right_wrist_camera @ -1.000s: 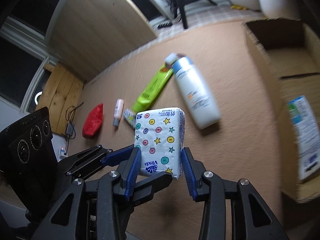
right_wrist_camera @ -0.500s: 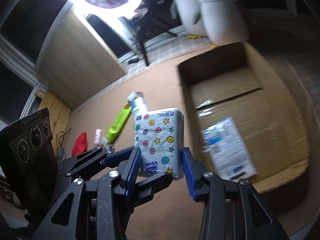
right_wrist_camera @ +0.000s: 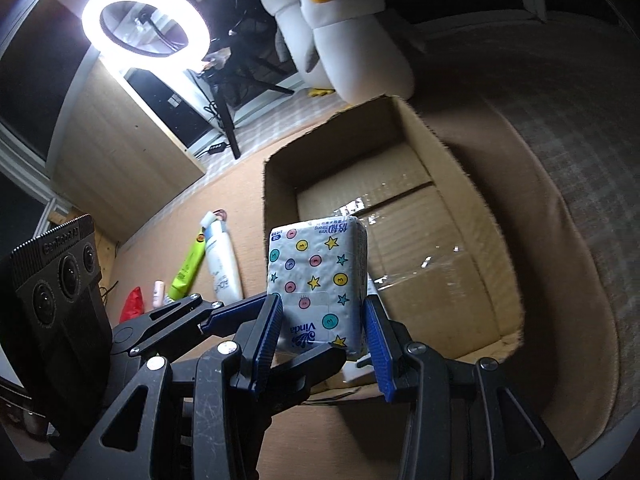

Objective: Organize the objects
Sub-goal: 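Carry the tissue pack to the box and release it, right gripper, then move the right gripper to the white AQUA sunscreen bottle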

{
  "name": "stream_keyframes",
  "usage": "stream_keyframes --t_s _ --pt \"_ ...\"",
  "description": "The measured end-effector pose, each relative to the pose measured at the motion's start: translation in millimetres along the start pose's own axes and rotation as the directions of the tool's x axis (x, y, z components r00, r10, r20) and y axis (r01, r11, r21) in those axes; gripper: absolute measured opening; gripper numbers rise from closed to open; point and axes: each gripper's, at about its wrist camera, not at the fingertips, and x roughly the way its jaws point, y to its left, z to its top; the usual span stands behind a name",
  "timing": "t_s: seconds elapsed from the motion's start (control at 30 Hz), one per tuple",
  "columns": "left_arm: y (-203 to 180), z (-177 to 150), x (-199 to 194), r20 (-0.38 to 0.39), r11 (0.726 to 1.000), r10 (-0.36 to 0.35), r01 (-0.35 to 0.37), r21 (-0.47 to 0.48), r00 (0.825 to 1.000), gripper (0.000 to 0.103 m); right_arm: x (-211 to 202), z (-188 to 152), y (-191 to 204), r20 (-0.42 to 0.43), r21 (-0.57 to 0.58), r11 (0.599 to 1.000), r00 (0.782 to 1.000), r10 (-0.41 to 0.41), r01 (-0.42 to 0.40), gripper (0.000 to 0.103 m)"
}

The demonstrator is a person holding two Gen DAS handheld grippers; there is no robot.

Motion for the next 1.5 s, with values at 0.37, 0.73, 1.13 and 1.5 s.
stream_keyframes --t_s 0.37,0.73,1.13,1.5 --pt "10 -3 -2 -0.004 0.999 0.05 -0.05 -0.013 0.999 0.082 -9 7 -8 0.053 0.007 0.998 0.997 -0.059 0.059 0.063" --pt "51 -19 -31 0.017 0.993 0.085 -0.083 -0.086 0.996 0.082 2 14 17 0.052 -0.016 1.0 0.999 0.004 -0.003 0.063" --pt "131 -56 -77 0.025 0.959 0.172 -0.161 -0.234 0.985 0.082 36 22 73 0.005 -0.108 0.992 0.998 0.06 -0.06 0.063" --pt "187 -94 -101 -0.007 0.926 0.213 -0.204 -0.317 0.977 0.082 81 27 125 -0.059 -0.189 0.977 0.995 0.084 -0.093 0.063"
